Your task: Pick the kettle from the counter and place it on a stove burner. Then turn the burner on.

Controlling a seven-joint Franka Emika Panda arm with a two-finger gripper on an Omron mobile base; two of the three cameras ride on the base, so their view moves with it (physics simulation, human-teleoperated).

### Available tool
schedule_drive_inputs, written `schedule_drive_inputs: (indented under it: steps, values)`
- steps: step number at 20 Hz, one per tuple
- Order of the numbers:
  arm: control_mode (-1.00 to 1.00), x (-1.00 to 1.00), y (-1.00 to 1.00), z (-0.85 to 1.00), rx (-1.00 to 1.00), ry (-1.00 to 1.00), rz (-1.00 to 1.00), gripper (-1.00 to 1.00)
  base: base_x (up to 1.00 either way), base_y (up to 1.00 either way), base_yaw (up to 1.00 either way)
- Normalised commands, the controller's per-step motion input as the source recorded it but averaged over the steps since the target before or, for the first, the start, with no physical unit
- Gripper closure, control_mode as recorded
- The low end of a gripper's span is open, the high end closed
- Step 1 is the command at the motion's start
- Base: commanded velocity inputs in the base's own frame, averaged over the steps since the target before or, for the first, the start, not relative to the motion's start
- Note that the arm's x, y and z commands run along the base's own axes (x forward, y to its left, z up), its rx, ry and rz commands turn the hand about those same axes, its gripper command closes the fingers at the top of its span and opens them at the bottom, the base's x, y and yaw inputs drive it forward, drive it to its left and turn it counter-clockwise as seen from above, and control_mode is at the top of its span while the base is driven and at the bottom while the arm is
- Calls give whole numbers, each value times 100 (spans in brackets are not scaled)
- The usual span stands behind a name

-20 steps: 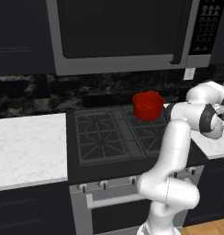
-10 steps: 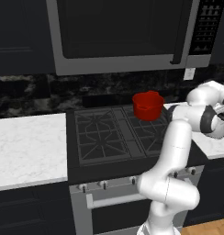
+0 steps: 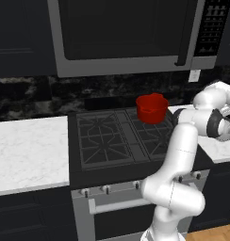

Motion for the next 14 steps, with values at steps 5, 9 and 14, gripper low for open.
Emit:
schedule_drive_inputs:
  steps: [5, 9, 14]
  values:
    - [-100, -51, 32, 34, -4, -5, 2, 100, 0, 0, 0]
    - [-100, -47, 64, 57, -13, -7, 7, 100, 0, 0, 0]
    - [-100, -41, 91, 20, -18, 0, 10, 100, 0, 0, 0]
